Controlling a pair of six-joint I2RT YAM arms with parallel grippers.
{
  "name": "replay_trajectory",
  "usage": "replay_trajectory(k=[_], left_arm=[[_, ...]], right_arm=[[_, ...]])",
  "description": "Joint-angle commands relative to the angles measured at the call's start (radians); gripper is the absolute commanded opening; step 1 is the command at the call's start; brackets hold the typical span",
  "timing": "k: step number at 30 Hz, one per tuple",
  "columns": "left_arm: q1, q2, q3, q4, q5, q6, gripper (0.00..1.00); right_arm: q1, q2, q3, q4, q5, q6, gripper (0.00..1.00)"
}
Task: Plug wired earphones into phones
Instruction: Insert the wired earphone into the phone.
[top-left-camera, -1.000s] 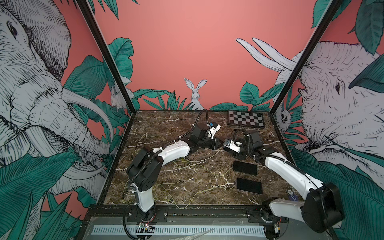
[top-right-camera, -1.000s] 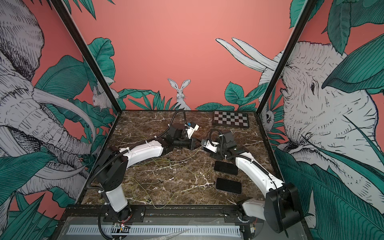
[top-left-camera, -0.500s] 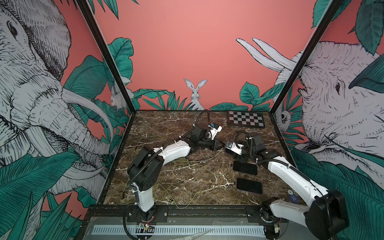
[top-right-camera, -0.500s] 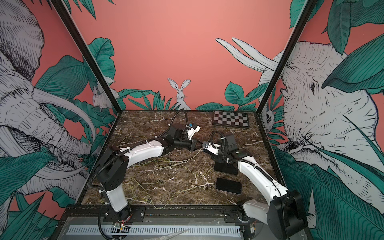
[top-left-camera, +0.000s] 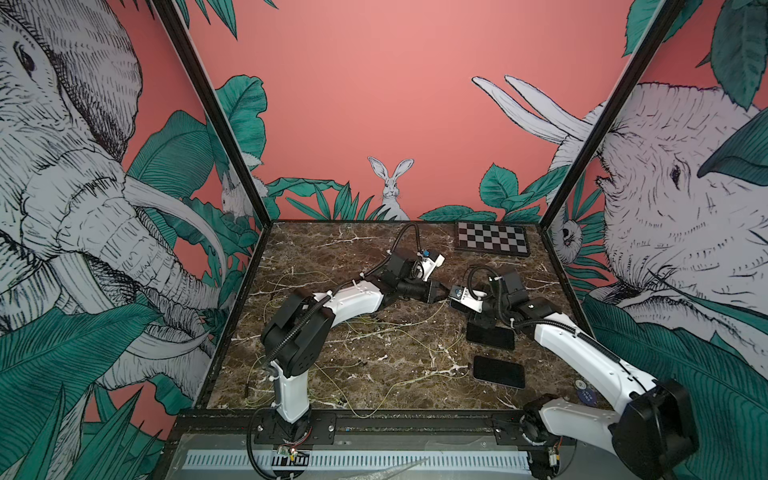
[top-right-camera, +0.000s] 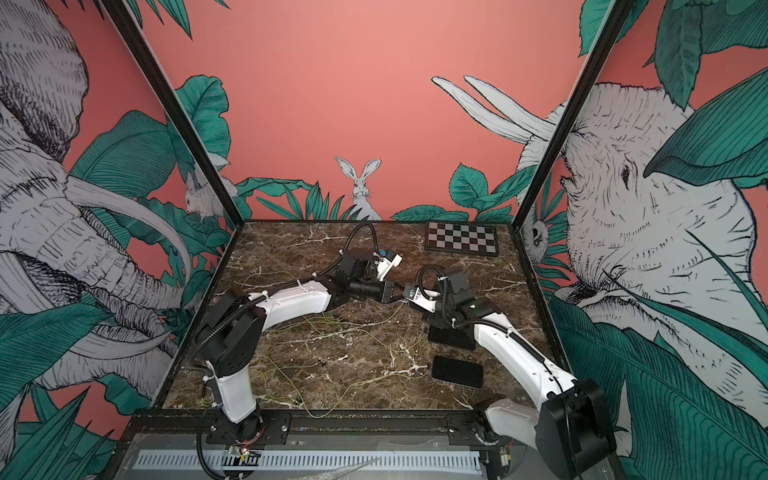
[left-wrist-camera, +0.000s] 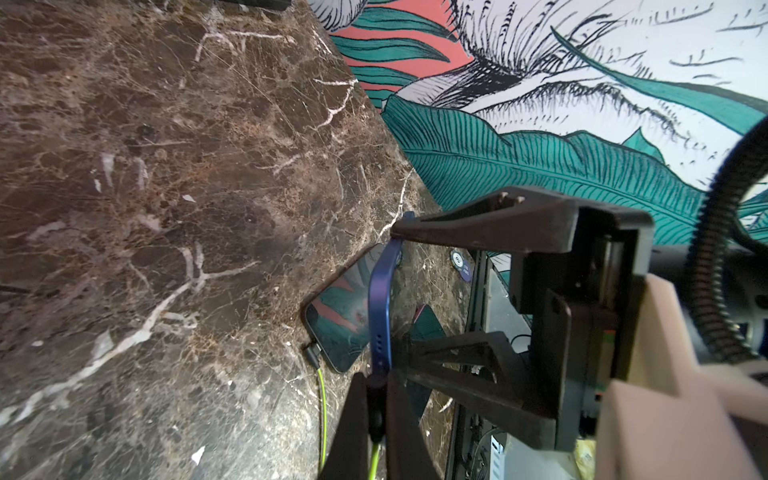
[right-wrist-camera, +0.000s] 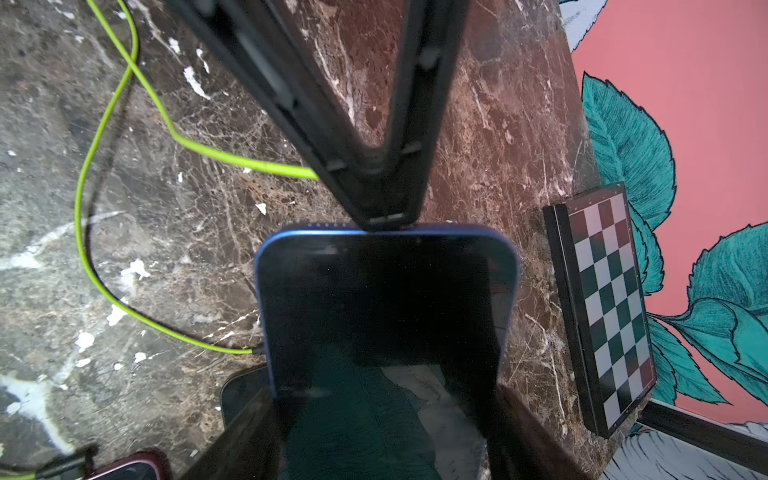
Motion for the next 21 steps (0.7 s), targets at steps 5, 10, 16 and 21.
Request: replay_trajectory(k=[5,10,16,21], left_arm=[[-0.052,0.004,0.000,-0.065,0.070,0.083,0.00],[-0.030,-0.051,0.023,-0.199,-0.050,0.186,0.06],[0.057,-0.089,0.002,-0.218,-0.019,0.152,0.40],[0.102,-0.127,-0.023,-0.272,-0.019,0.223,0.77]], right_arm=[[0.061,-0.049,0.052,0.264,-0.231,-0.021,0.63],[0.062,-0.032,0.042,0.197,-0.133,-0.059,0.64],[0.047,0.033,0.049,0.120,-0.045,-0.091,0.64],[0.033,0.113,0.081,0.109,-0.013,-0.093,0.64]])
